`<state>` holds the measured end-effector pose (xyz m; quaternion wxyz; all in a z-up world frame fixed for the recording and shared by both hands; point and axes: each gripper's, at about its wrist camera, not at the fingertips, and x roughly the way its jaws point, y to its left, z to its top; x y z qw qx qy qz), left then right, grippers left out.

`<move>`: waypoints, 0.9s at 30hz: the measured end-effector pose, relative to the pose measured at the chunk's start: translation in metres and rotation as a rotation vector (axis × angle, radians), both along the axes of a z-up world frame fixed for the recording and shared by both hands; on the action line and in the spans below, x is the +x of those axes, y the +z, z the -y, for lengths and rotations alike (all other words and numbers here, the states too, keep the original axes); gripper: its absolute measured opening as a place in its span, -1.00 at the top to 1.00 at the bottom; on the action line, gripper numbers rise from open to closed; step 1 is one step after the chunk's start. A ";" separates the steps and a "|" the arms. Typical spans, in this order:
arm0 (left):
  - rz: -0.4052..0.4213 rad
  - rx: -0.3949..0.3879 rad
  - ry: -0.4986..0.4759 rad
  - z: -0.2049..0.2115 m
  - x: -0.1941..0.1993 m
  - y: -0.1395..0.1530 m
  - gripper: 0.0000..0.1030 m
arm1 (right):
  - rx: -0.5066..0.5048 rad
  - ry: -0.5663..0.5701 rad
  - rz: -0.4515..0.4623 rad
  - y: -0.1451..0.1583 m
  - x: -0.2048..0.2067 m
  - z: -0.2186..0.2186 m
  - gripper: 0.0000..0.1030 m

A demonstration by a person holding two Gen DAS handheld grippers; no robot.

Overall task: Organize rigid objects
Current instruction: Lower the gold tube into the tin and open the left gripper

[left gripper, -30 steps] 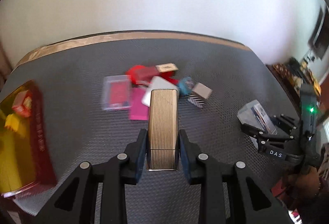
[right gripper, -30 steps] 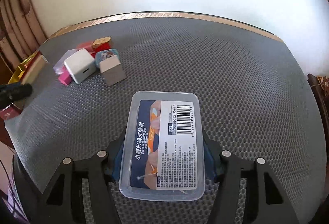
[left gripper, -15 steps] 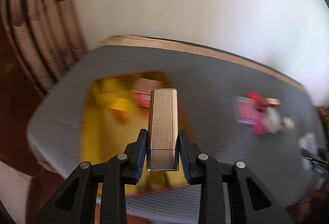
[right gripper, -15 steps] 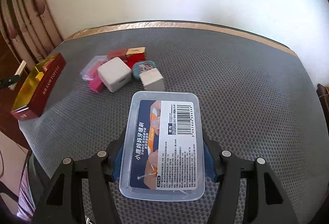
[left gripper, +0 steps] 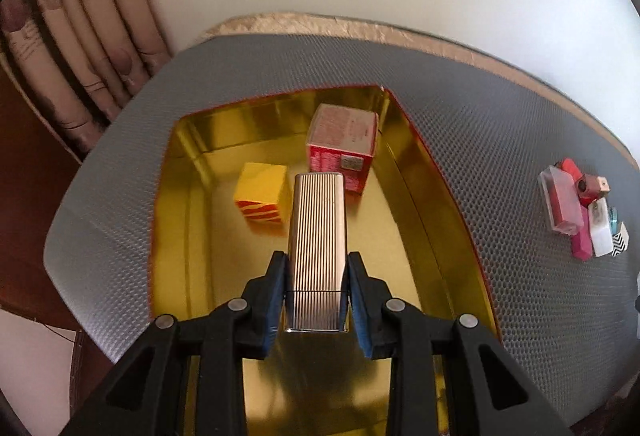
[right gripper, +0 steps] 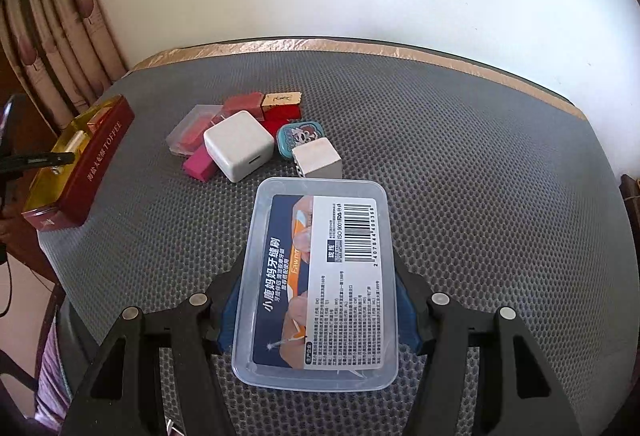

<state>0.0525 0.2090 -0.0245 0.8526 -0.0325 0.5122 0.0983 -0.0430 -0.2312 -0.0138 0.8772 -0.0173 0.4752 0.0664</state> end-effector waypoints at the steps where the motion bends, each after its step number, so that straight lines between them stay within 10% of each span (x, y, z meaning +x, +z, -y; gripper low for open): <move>1: -0.009 -0.007 0.006 0.000 0.004 -0.003 0.41 | 0.001 0.002 0.002 0.001 0.000 -0.001 -0.13; 7: -0.052 -0.040 -0.009 -0.005 0.017 -0.012 0.39 | -0.001 0.016 0.008 0.007 -0.001 -0.008 -0.13; 15: 0.088 -0.066 0.045 -0.011 -0.018 0.022 0.28 | 0.014 0.084 0.030 0.026 0.005 -0.040 -0.14; 21: 0.185 -0.001 0.159 -0.012 -0.088 0.043 -0.16 | 0.050 0.246 0.077 0.059 0.020 -0.115 -0.14; 27: 0.235 -0.042 0.294 -0.024 -0.149 0.053 -0.18 | 0.138 0.431 0.039 0.074 0.050 -0.227 -0.14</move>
